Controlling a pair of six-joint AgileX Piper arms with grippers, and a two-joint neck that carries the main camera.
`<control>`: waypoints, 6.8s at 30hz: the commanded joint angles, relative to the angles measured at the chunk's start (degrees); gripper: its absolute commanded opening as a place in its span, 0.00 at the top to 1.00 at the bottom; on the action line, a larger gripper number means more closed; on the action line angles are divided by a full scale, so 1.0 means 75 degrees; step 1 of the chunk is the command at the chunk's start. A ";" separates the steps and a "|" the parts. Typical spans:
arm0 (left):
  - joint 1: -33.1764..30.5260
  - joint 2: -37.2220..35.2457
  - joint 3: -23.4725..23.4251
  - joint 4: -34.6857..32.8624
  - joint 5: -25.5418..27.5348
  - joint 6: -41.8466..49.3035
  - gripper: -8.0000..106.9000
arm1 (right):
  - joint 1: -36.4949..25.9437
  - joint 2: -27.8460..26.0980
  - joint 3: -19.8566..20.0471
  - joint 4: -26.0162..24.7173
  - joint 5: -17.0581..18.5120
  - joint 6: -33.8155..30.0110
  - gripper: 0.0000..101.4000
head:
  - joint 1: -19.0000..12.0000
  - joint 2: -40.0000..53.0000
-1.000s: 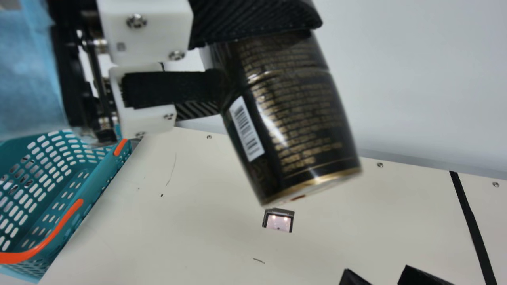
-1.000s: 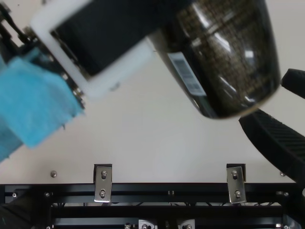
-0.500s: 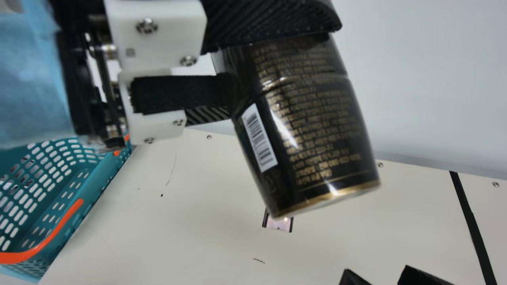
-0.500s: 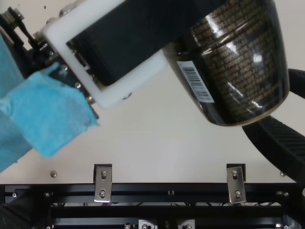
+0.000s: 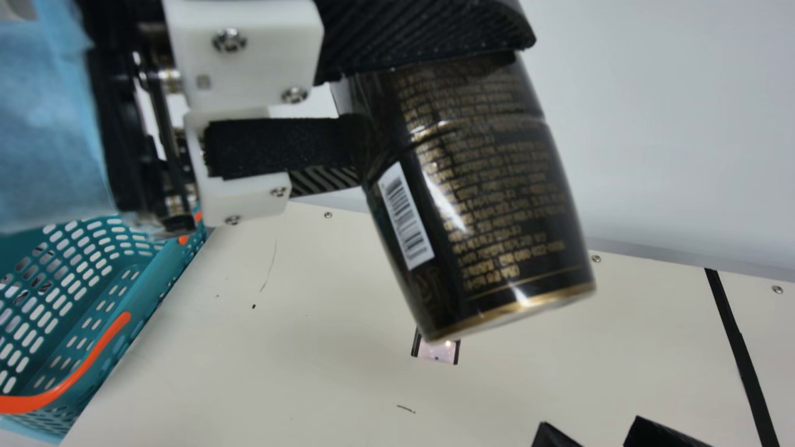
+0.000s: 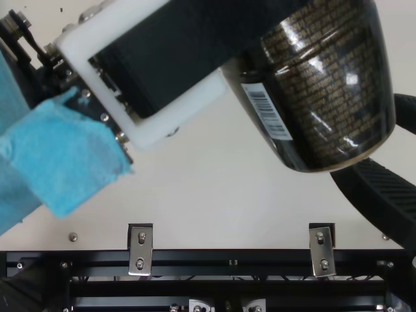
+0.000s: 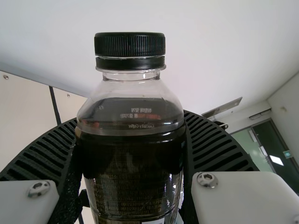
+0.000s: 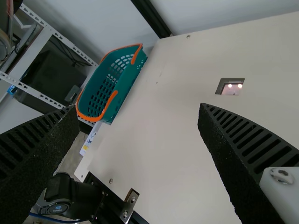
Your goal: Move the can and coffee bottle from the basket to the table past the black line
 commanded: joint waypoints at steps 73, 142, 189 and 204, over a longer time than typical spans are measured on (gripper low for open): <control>0.0020 0.0667 -0.0358 -0.0742 -0.0200 -0.0198 0.84 | 0.0000 0.0000 0.0000 0.0002 0.0000 0.0000 0.00 | -0.0243 -0.0025; 0.4373 0.0492 0.4084 -0.5844 0.2171 0.4996 0.84 | 0.0000 0.0000 0.0000 0.0002 0.0000 0.0000 0.00 | -0.0243 -0.0025; 0.4360 0.0864 0.5122 -0.7081 0.2321 0.5012 0.84 | 0.1570 0.1949 0.0290 0.1097 -0.1330 0.0190 0.00 | -0.0243 -0.0025; 0.4396 0.0909 0.5196 -0.7372 0.2346 0.4628 0.84 | 0.1606 0.1967 0.0249 0.1111 -0.1349 0.0243 0.00 | -0.0243 -0.0025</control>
